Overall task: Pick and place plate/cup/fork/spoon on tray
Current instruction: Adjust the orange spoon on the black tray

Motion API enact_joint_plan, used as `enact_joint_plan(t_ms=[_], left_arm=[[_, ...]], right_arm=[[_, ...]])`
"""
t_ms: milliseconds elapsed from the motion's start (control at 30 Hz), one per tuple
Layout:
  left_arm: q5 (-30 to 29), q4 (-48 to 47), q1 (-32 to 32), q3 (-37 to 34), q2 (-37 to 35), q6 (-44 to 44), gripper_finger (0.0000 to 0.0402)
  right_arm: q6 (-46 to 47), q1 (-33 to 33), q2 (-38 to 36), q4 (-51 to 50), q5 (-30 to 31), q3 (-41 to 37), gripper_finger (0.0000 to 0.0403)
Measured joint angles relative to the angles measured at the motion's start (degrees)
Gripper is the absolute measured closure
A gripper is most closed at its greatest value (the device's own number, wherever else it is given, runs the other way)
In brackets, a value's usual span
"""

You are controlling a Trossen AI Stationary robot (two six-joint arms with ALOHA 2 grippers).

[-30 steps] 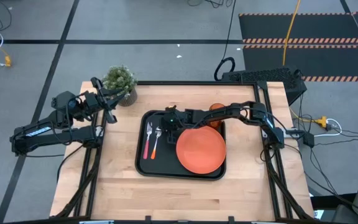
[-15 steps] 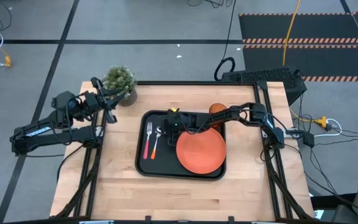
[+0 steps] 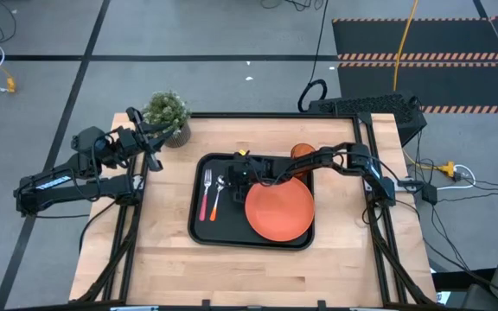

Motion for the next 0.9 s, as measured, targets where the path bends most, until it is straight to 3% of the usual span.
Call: enact_joint_plan(t_ms=[467,900], left_arm=[[0.0,0.0,0.0,0.0,0.0,0.0,0.0321],[0.0,0.0,0.0,0.0,0.0,0.0,0.0321]], right_arm=[[-1.0,-0.2,0.2,0.7,0.4,0.0,0.0403],[-1.0,-0.1,0.3,2.2,6.1,0.0,0.0403]])
